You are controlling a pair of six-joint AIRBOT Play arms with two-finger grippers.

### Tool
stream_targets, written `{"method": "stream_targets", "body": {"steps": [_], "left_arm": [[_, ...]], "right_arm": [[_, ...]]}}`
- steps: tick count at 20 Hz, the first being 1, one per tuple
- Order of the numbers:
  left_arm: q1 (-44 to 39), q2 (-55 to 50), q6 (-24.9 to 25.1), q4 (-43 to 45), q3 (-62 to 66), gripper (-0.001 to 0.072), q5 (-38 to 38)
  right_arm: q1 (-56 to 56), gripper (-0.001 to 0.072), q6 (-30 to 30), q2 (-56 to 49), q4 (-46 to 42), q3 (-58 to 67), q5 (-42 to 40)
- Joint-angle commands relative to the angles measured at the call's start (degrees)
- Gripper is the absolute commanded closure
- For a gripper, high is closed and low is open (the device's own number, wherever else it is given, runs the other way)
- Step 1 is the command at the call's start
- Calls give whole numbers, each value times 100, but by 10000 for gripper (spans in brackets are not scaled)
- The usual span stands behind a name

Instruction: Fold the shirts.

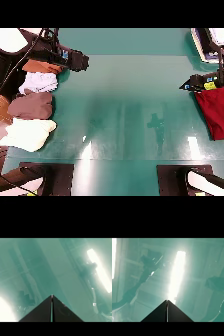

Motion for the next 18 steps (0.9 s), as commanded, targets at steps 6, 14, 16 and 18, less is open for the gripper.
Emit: {"method": "stream_targets", "body": {"steps": [6,14,16,18], "left_arm": [[-4,0,0,2,2,683,2],[-4,0,2,-103,2,682,280],[-4,0,0,-120,2,682,824],[0,0,0,-120,2,682,1008]], "right_arm": [[7,696,2,-2,4,2,13],[7,696,2,-2,11,2,13],[7,696,2,-2,11,2,2],[7,696,2,-2,11,2,2]]}}
